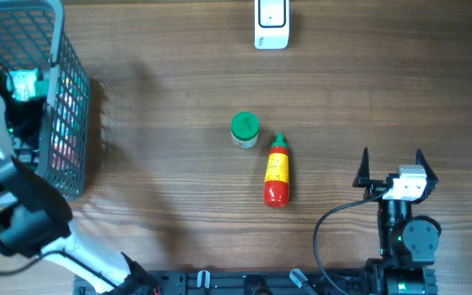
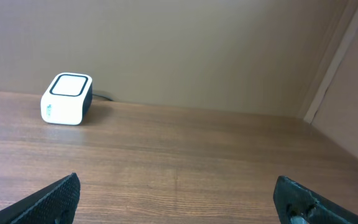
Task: Scan the item barcode
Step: 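Reach the left gripper into the basket and grasp the red-white packet, then carry the red-white packet out and drop it on the table, then reach the left gripper into the basket and grasp the green snack bag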
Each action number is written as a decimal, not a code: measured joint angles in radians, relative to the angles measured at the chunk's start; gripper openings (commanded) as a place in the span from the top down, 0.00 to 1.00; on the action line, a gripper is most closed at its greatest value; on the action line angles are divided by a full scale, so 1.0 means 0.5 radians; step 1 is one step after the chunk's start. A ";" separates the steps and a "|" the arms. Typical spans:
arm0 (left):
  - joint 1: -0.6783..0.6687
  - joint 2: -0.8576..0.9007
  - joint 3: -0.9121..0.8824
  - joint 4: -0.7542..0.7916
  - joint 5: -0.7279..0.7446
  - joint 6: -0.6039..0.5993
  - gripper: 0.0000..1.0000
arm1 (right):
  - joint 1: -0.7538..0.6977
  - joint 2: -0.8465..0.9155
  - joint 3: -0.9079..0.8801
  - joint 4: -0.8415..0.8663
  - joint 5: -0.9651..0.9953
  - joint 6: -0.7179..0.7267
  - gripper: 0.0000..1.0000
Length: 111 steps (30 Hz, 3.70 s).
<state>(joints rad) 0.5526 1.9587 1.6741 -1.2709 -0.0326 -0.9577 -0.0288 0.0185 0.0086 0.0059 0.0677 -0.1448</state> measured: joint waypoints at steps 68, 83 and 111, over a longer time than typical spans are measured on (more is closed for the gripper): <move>-2.032 -0.894 -1.170 0.798 -0.154 -0.078 0.63 | 0.002 0.000 0.000 -0.001 0.000 0.000 0.00; -2.110 -0.690 -0.906 0.476 -0.428 -0.054 0.00 | 0.002 0.000 0.000 0.000 0.000 0.000 0.00; -0.045 -0.765 0.134 0.222 -0.358 0.159 0.00 | 0.002 0.000 0.000 -0.001 0.000 0.000 0.00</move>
<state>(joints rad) 0.5301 1.5761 1.7409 -1.1599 -0.2115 -0.8783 -0.0277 0.0185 0.0086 0.0055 0.0677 -0.1448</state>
